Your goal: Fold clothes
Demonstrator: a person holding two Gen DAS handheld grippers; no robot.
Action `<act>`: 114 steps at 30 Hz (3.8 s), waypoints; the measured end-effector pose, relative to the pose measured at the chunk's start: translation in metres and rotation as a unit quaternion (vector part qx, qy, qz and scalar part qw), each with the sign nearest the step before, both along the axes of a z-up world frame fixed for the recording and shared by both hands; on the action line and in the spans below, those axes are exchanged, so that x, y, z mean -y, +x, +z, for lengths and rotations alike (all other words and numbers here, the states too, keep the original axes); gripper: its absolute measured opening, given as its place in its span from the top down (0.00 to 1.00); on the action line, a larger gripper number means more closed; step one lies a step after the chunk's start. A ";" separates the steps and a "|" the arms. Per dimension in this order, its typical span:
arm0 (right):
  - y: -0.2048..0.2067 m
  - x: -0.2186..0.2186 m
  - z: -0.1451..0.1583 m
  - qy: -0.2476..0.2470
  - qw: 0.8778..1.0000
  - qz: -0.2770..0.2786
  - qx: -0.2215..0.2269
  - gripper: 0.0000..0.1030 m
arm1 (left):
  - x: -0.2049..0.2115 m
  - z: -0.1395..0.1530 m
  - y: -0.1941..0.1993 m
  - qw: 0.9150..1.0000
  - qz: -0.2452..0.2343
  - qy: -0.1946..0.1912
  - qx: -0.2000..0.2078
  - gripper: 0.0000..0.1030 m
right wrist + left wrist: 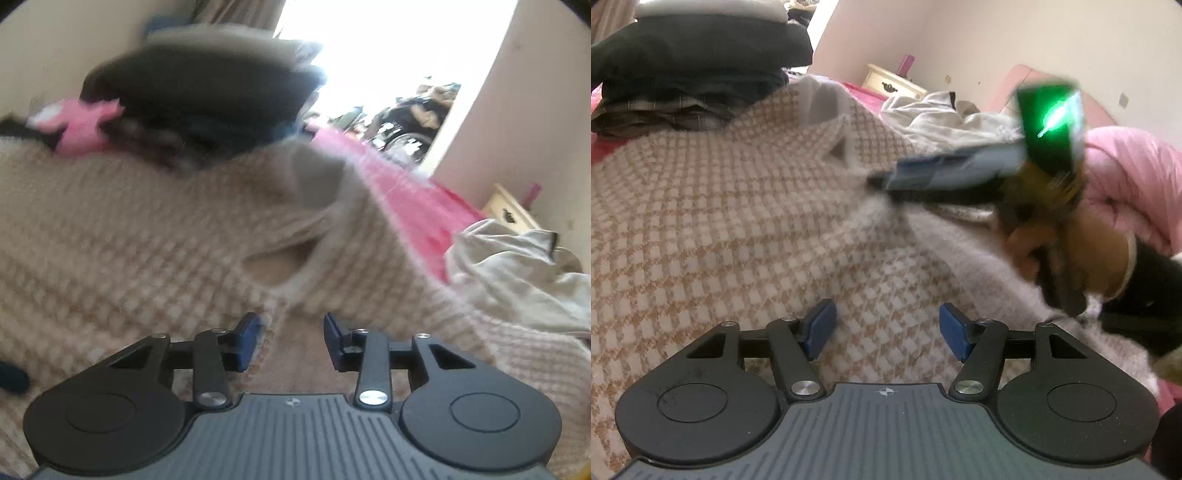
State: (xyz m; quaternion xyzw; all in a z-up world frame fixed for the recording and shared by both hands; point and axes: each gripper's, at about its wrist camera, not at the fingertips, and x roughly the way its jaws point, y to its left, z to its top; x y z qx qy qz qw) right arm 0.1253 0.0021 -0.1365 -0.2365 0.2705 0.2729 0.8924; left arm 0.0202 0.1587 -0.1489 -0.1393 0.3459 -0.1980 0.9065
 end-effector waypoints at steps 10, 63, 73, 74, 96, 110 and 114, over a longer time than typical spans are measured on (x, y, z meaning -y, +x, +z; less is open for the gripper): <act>0.015 0.004 0.016 0.117 0.978 0.130 -0.113 0.77 | 0.008 0.001 -0.005 0.999 -0.008 0.033 0.024 0.37; -0.214 0.202 0.053 0.105 0.968 -0.127 -0.191 0.79 | 0.065 0.020 -0.077 0.996 -0.072 0.049 -0.017 0.36; -0.194 0.222 0.006 -0.098 0.967 -0.203 -0.119 0.50 | 0.114 0.019 -0.092 0.994 -0.102 0.036 -0.015 0.36; -0.197 0.225 0.000 -0.100 0.965 -0.208 -0.120 0.51 | 0.117 0.019 -0.094 0.993 -0.107 0.039 -0.015 0.36; -0.186 0.244 0.074 0.252 0.935 -0.147 -0.203 0.98 | 0.119 0.010 -0.102 0.995 -0.095 0.010 -0.015 0.36; -0.215 0.183 0.064 0.148 0.942 0.055 -0.296 1.00 | 0.093 0.006 -0.093 0.994 -0.079 -0.065 -0.048 0.38; -0.227 0.172 0.056 0.099 0.946 0.071 -0.301 1.00 | 0.095 0.006 -0.092 0.994 -0.077 -0.065 -0.048 0.38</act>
